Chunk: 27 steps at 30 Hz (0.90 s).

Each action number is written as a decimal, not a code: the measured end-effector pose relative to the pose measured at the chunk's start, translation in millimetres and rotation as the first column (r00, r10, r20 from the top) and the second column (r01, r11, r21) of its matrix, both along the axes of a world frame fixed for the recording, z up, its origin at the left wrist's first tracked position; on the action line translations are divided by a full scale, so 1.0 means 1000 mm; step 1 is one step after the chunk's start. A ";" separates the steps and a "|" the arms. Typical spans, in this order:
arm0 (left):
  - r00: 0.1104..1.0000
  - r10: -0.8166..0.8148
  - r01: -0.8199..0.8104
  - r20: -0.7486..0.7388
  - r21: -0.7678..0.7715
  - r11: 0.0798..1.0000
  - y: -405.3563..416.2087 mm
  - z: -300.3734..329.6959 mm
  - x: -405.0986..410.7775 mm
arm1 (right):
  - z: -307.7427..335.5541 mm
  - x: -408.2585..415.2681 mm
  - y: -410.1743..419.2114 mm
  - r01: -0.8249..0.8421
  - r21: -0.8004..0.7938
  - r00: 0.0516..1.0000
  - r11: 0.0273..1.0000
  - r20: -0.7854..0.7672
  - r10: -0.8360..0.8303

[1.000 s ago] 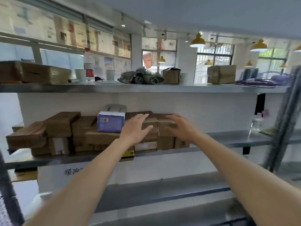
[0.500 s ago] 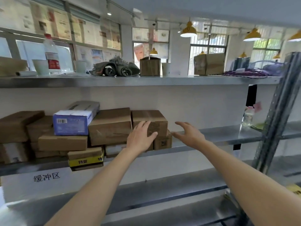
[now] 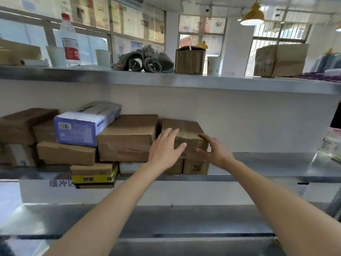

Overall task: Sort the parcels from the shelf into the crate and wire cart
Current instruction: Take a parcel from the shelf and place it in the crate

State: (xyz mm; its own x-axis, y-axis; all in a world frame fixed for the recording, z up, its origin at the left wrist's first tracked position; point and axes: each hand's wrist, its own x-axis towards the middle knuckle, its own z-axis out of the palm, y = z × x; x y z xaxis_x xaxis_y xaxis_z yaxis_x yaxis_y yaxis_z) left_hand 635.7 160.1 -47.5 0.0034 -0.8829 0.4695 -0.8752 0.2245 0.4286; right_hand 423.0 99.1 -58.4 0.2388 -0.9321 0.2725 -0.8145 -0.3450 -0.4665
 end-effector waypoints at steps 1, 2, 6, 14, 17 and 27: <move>1.000 0.014 -0.014 0.006 -0.003 1.000 -0.001 -0.001 -0.004 | -0.001 -0.007 -0.003 -0.019 0.011 1.000 1.000 0.010 0.019; 0.999 0.030 -0.030 0.015 -0.013 0.999 -0.002 0.000 -0.008 | 0.001 -0.012 -0.006 -0.043 0.025 0.999 0.999 0.020 0.043; 0.992 0.124 -0.124 0.001 -0.038 0.992 -0.007 0.007 -0.019 | 0.009 -0.026 -0.020 -0.133 0.038 0.990 0.990 0.040 0.132; 0.940 0.266 -0.212 -0.216 0.242 0.947 -0.031 0.010 -0.045 | 0.004 -0.055 -0.029 -0.270 0.180 0.944 0.946 0.242 0.224; 0.916 0.308 -0.242 -0.258 0.257 0.936 -0.032 0.005 -0.057 | 0.002 -0.055 -0.026 -0.310 0.171 0.899 0.935 0.374 0.229; 0.836 0.301 -0.288 -0.459 0.098 0.952 0.014 0.006 -0.100 | -0.002 -0.078 -0.003 -0.320 0.052 0.797 0.946 0.554 0.239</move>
